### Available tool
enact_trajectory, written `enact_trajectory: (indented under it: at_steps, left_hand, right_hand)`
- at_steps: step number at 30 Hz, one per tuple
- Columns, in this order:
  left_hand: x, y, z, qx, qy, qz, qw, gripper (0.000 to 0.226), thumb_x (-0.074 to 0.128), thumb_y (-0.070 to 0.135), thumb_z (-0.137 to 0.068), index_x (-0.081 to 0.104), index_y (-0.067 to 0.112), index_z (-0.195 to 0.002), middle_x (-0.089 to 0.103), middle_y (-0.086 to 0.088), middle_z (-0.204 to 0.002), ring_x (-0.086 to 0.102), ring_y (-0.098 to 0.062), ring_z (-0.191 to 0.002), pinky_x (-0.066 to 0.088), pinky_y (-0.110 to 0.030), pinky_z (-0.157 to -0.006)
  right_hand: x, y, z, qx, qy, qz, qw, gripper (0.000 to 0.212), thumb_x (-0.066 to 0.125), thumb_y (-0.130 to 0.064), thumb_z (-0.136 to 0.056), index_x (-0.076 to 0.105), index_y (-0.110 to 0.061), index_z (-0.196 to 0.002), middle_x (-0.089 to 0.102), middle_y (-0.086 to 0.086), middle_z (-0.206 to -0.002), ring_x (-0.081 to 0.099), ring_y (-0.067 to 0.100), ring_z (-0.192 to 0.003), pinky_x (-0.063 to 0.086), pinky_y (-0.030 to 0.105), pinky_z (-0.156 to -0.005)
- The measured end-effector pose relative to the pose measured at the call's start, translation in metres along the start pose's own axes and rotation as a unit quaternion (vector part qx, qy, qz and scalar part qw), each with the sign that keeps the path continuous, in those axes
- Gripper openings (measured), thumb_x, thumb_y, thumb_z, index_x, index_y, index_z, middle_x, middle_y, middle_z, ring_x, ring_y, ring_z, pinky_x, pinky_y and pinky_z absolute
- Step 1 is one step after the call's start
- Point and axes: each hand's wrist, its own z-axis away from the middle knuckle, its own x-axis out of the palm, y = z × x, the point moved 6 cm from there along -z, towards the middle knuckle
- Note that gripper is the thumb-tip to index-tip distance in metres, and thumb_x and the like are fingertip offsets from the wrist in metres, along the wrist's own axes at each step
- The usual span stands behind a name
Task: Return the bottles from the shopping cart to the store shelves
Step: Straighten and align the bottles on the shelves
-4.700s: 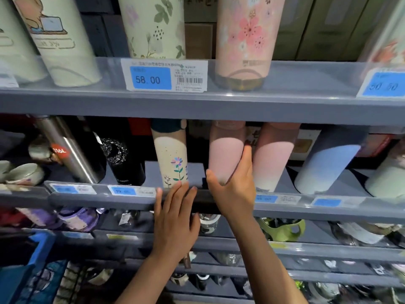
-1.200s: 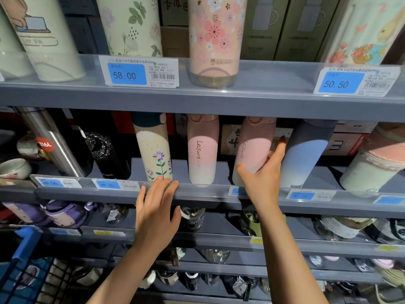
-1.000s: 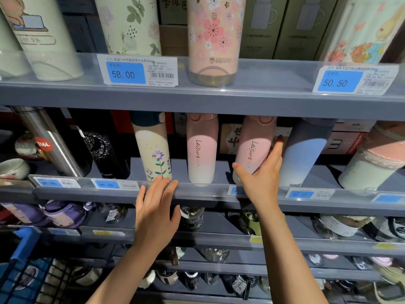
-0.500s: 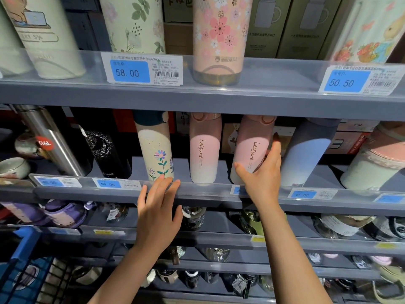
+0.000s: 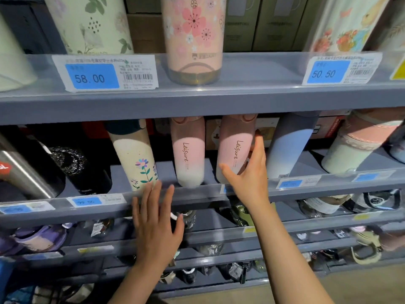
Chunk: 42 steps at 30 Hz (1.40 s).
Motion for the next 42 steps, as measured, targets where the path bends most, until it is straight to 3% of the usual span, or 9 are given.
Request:
enact_trajectory:
  at_steps: [4,10,13,17,21,27,32,39,42]
  left_hand:
    - [0.009,0.04,0.0,0.111,0.016,0.044,0.993,0.059,0.049,0.032,-0.084,0.041,0.017,-0.14,0.037,-0.01,-0.148,0.034,-0.027,-0.139,0.018,-0.06,-0.114]
    - [0.027,0.084,-0.016,0.21,0.013,0.089,0.974,0.058,0.055,0.028,-0.082,0.042,0.02,-0.138,0.041,-0.005,-0.144,0.042,-0.022,-0.132,0.025,-0.056,-0.112]
    - [0.037,0.112,-0.023,0.246,0.016,0.098,0.964,0.057,0.056,0.025,-0.084,0.042,0.019,-0.14,0.04,-0.003,-0.147,0.04,-0.02,-0.135,0.024,-0.054,-0.114]
    - [0.049,0.143,-0.035,0.223,-0.003,0.091,0.971,0.061,0.056,0.026,-0.084,0.039,0.02,-0.143,0.043,-0.005,-0.149,0.037,-0.019,-0.138,0.022,-0.053,-0.115]
    - [0.062,0.171,-0.036,0.18,-0.002,0.041,0.983,0.061,0.053,0.027,-0.081,0.041,0.019,-0.14,0.048,-0.004,-0.145,0.038,-0.02,-0.136,0.021,-0.053,-0.114]
    - [0.067,0.181,-0.032,0.11,0.01,-0.01,0.994,0.06,0.05,0.028,-0.083,0.04,0.014,-0.14,0.051,-0.005,-0.141,0.038,-0.021,-0.135,0.017,-0.05,-0.117]
    - [0.063,0.191,-0.027,0.073,-0.022,-0.099,0.992,0.063,0.049,0.03,-0.083,0.038,0.012,-0.143,0.047,-0.005,-0.145,0.04,-0.022,-0.136,0.028,-0.057,-0.11]
    - [0.06,0.198,-0.024,0.02,0.0,-0.106,0.994,0.067,0.065,0.021,-0.075,0.048,0.014,-0.139,0.049,-0.002,-0.143,0.041,-0.02,-0.136,0.036,-0.059,-0.104]
    - [0.061,0.201,-0.022,0.016,0.03,-0.106,0.994,0.065,0.067,0.018,-0.074,0.051,0.013,-0.137,0.05,-0.002,-0.142,0.043,-0.02,-0.136,0.037,-0.059,-0.103]
  right_hand:
    - [-0.019,0.003,0.018,-0.008,0.054,-0.012,0.998,0.097,0.078,-0.031,-0.077,0.013,-0.031,-0.149,0.037,0.002,-0.139,0.038,0.013,-0.13,0.034,0.028,-0.106]
    - [-0.079,0.023,0.021,0.009,0.254,0.006,0.967,0.079,0.076,-0.035,-0.076,0.034,-0.019,-0.141,0.039,-0.002,-0.127,0.044,0.012,-0.114,0.037,0.013,-0.094]
    - [-0.09,0.041,0.004,0.029,0.262,0.021,0.964,0.093,0.082,-0.036,-0.073,0.028,-0.016,-0.145,0.037,0.003,-0.134,0.042,0.02,-0.121,0.04,0.028,-0.097]
    - [-0.088,0.057,-0.024,0.053,0.21,0.038,0.975,0.108,0.083,-0.046,-0.067,0.019,-0.02,-0.149,0.035,0.011,-0.139,0.039,0.029,-0.127,0.041,0.047,-0.097]
    - [-0.088,0.07,-0.042,0.043,0.122,0.001,0.992,0.111,0.085,-0.036,-0.067,0.016,-0.014,-0.151,0.04,0.01,-0.138,0.041,0.028,-0.127,0.041,0.047,-0.099]
    - [-0.097,0.082,-0.049,0.001,-0.032,-0.055,0.998,0.098,0.076,-0.037,-0.075,0.007,-0.034,-0.145,0.045,0.002,-0.139,0.049,0.02,-0.123,0.048,0.044,-0.093]
    - [-0.092,0.072,-0.058,-0.039,-0.023,0.024,0.999,0.105,0.088,-0.047,-0.056,0.034,0.001,-0.132,0.041,0.012,-0.119,0.048,0.032,-0.108,0.051,0.044,-0.077]
    - [-0.096,0.084,-0.061,0.011,-0.109,-0.055,0.992,0.062,0.076,-0.016,-0.074,0.031,-0.014,-0.116,0.052,0.007,-0.099,0.057,0.03,-0.088,0.052,0.047,-0.066]
    - [-0.102,0.088,-0.061,0.0,-0.151,-0.089,0.985,0.06,0.076,-0.017,-0.073,0.028,-0.021,-0.108,0.051,0.006,-0.099,0.055,0.027,-0.088,0.053,0.043,-0.067]
